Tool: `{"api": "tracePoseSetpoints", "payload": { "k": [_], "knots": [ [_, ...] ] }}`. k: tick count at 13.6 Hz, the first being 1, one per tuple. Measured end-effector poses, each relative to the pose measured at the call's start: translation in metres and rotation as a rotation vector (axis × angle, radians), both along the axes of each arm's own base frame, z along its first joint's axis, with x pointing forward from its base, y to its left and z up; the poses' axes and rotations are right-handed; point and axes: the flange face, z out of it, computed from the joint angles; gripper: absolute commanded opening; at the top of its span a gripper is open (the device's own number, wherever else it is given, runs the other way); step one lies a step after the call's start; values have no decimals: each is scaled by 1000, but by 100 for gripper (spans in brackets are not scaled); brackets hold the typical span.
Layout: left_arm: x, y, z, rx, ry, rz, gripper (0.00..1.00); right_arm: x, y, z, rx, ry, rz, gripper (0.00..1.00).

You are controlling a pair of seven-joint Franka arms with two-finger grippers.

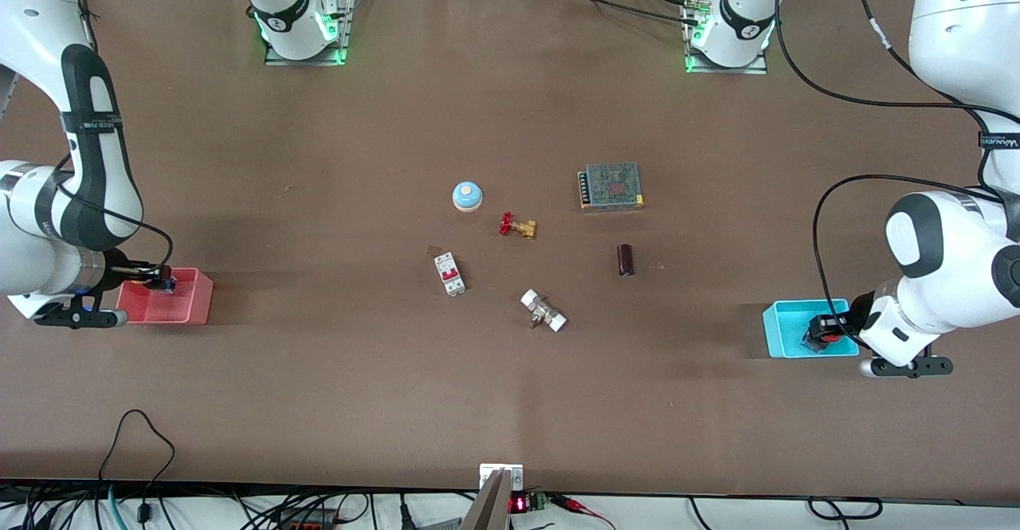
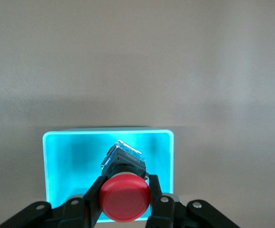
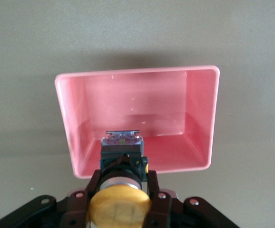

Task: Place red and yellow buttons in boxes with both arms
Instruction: 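Carry the yellow button to the pink box while the left gripper carries red, then lower and release the yellow button while the left gripper releases red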

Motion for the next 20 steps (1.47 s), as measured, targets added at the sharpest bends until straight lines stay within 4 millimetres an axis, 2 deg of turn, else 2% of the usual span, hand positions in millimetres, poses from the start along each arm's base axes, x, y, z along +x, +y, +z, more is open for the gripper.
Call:
{"api": "tracePoseSetpoints", "payload": {
  "k": [4,7,8,9,10,11,13,16,20],
  "knots": [
    [-5,4,-42,-9,57,-19,18,11,-6,-8,-3,-8,13,12],
    [-7,2,-58,-14,79,-27,29,11,-17,-19,1,5,20,12],
    [-8,1,-61,-15,83,-28,37,11,-20,-23,1,7,18,12],
    [-8,1,-63,-15,85,-29,51,11,-22,-27,1,6,17,12],
    [-8,0,-63,-15,84,-30,71,12,-23,-31,0,3,17,12],
    [-7,0,-62,-15,82,-31,89,13,-24,-35,-2,-3,17,12],
    [-6,-2,-61,-15,79,-34,100,14,-26,-43,-5,-15,17,13],
    [1,-5,-49,-12,48,-38,100,15,-26,-51,-6,-19,20,13],
    [22,-3,8,-2,-55,-19,100,17,-25,-54,-8,-32,23,13]
  ]
}}
